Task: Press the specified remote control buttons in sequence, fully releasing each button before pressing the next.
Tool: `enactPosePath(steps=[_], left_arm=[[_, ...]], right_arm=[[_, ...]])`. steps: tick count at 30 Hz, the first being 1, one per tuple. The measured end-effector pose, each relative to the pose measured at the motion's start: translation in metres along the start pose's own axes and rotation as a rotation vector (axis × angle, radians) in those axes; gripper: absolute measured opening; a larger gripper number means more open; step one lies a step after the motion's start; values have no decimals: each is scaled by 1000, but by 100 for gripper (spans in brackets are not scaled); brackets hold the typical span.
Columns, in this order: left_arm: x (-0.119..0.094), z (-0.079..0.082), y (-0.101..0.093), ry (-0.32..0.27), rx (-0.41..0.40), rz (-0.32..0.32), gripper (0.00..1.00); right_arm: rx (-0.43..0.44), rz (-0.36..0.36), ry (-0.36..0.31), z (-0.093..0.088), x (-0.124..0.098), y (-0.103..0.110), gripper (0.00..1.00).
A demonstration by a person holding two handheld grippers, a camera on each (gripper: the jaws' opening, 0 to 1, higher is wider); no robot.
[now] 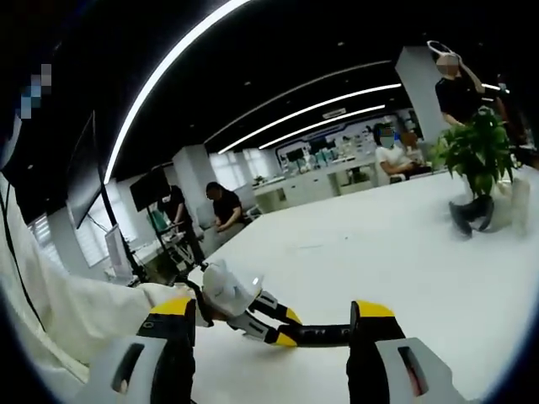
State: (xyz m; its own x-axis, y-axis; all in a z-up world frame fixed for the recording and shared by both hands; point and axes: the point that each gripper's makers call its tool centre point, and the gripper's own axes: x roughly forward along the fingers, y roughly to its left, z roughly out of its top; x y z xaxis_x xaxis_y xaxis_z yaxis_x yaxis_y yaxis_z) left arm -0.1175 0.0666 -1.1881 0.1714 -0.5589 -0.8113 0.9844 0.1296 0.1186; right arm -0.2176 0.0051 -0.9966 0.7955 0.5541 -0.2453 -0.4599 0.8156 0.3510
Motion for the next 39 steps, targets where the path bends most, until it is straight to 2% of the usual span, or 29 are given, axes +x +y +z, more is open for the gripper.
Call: enactPosePath(steps=[7,15,33,36,37,39], left_arm=[[4,-3,27,25,-13,14,22],[9,-2,45,28,-38,7,22],[10,-7,99,101,3,24,22],[11,-12,105,112,-12,26,22],[11,-10,105,92,-40,14,22],[10,-11,107,94,-54,5,22]], right_arm=[[1,-17,5,3,-3,-6,72],[-4,-29,2,8,-4,-12,72],[-10,-73,-24,20,-11,-25,71],[-9,-87,-28,20,-13,-28,71],[-10,-92,-30,20,-14,-29,71],[-4,-99,-34,19,-16,-30,71]])
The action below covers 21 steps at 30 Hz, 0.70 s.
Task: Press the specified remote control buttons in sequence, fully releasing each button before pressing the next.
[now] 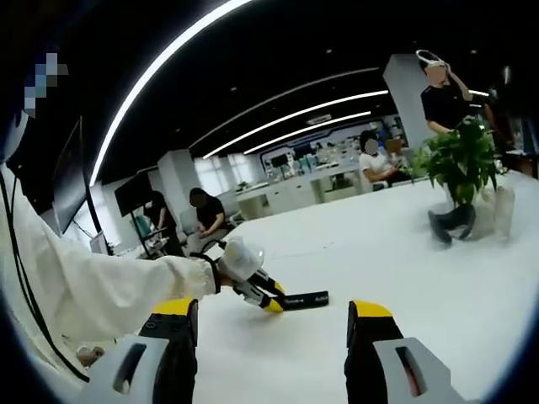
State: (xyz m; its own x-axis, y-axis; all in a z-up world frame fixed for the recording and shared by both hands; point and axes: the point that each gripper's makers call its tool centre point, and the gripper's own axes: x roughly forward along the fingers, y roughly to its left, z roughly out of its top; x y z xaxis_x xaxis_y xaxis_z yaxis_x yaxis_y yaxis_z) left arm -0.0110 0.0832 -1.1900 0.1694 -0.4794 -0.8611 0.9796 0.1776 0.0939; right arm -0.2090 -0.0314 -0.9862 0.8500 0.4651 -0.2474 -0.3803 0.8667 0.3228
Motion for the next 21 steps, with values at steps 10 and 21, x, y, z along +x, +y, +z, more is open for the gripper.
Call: enactPosePath(steps=[10,21], left_arm=[[4,2,22,79,78,8,22],[8,4,36,130,118,-5,23]], right_arm=[[15,-16,-9,1,-3,-3,70],[27,-53,-24,3,-4,-13,70]])
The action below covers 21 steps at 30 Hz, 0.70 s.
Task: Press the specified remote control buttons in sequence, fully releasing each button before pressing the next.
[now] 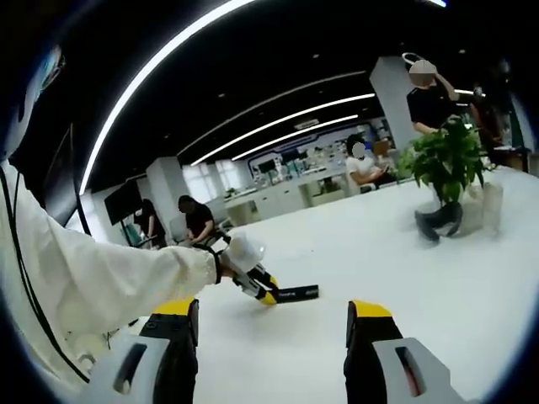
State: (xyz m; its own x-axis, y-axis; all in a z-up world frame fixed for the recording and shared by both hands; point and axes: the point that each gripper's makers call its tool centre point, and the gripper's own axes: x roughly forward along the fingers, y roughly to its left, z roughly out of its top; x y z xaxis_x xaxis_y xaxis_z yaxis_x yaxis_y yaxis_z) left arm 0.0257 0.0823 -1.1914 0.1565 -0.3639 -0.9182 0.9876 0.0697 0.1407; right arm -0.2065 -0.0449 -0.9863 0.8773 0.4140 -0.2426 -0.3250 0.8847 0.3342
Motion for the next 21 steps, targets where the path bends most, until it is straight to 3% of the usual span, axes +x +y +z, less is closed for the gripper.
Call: enactPosePath(steps=[4,8,9,11,12,13,16,18,21], left_arm=[[1,0,-1,-3,47,10,23],[1,0,1,-9,26,31,25],[0,-1,4,-13,2,58,26],[0,-4,-1,-4,-115,50,25],[-3,-3,8,-17,-110,110,27],[-3,-3,9,-28,-99,130,29],[-7,-6,2,-51,-175,136,41],[-10,-6,-6,-83,-216,140,52],[-21,-3,-18,-171,-306,157,58]], right_arm=[[0,2,4,-2,1,1,70],[-5,2,4,-3,0,2,70],[-6,1,2,-3,0,2,71],[-7,1,-4,-1,0,3,71],[-11,1,-6,1,0,3,71],[-20,2,-11,3,0,4,71],[-24,0,-24,7,0,3,70],[-28,-10,-35,10,0,0,72],[-42,-32,-54,14,-2,-7,72]])
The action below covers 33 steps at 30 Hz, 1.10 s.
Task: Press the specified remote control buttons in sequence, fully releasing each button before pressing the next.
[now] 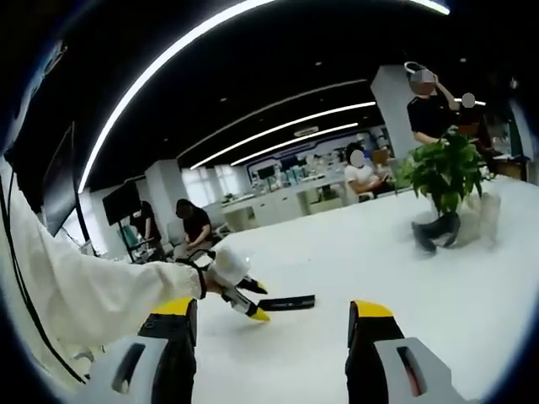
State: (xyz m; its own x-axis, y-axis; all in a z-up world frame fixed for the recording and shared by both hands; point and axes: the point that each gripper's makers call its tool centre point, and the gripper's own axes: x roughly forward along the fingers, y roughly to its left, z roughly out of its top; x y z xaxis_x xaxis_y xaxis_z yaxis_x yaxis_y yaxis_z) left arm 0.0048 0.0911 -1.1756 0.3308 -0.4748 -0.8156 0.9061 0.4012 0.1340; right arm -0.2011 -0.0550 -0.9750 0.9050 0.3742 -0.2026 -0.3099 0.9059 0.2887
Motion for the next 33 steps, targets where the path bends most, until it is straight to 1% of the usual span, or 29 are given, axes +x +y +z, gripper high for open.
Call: enactPosePath(steps=[1,2,3,4,6,7,8,9,10,11,13,15,16,17,18,20,21,23,24,25,26,28,30,33], left_arm=[[-4,1,-1,-22,-14,10,60],[-12,1,-8,-52,-55,9,62],[-14,2,-10,-61,-77,7,62],[-21,3,-18,-96,-136,3,62],[-35,6,-30,-170,-184,26,65],[-42,6,-36,-188,-206,27,66],[-48,7,-44,-224,-227,24,68],[-58,7,-52,-253,-242,36,70],[-66,6,-58,-266,-239,52,70],[-78,6,-63,-297,-245,86,70],[-94,3,-74,-329,-266,104,72],[-108,3,-83,-371,-300,110,79],[-119,2,-87,-396,-324,127,82],[-126,1,-91,-409,-331,137,82],[-138,-1,-95,-439,-345,155,82],[-152,-3,-100,-475,-373,181,86],[-161,-6,-104,-489,-396,193,88],[-173,-8,-109,-517,-415,224,94],[-183,-9,-113,-547,-431,252,98],[-188,-10,-117,-563,-448,258,99],[-196,-12,-125,-584,-489,263,99],[-207,-16,-132,-619,-529,290,99],[-215,-22,-140,-617,-547,310,99],[-228,-24,-148,-634,-567,345,99]], right_arm=[[-4,-7,-9,1,-1,-2,73],[-6,-9,-10,1,-2,-4,73],[-7,-12,-11,1,-2,-5,74],[-11,-18,-13,-1,-4,-8,73],[-12,-27,-24,-1,-7,-11,71],[-15,-30,-30,-1,-9,-12,72],[-16,-32,-30,-1,-9,-13,73],[-18,-34,-29,-1,-10,-13,74],[-21,-35,-32,-1,-12,-14,74],[-29,-36,-39,-1,-13,-14,74],[-35,-37,-37,-2,-13,-15,76],[-36,-32,-32,-5,-14,-16,77],[-38,-31,-31,-7,-14,-17,77],[-40,-27,-30,-8,-14,-17,78],[-41,-24,-28,-9,-15,-17,79],[-54,-18,-29,-12,-16,-17,83],[-65,-19,-18,-14,-16,-17,84],[-77,-24,-11,-16,-17,-18,87],[-85,-31,0,-18,-18,-19,88],[-84,-34,7,-19,-19,-19,89],[-83,-36,8,-19,-21,-19,90],[-97,-46,-4,-17,-26,-20,91],[-122,-61,-15,-14,-29,-22,92],[-138,-78,-10,-15,-32,-27,94]])
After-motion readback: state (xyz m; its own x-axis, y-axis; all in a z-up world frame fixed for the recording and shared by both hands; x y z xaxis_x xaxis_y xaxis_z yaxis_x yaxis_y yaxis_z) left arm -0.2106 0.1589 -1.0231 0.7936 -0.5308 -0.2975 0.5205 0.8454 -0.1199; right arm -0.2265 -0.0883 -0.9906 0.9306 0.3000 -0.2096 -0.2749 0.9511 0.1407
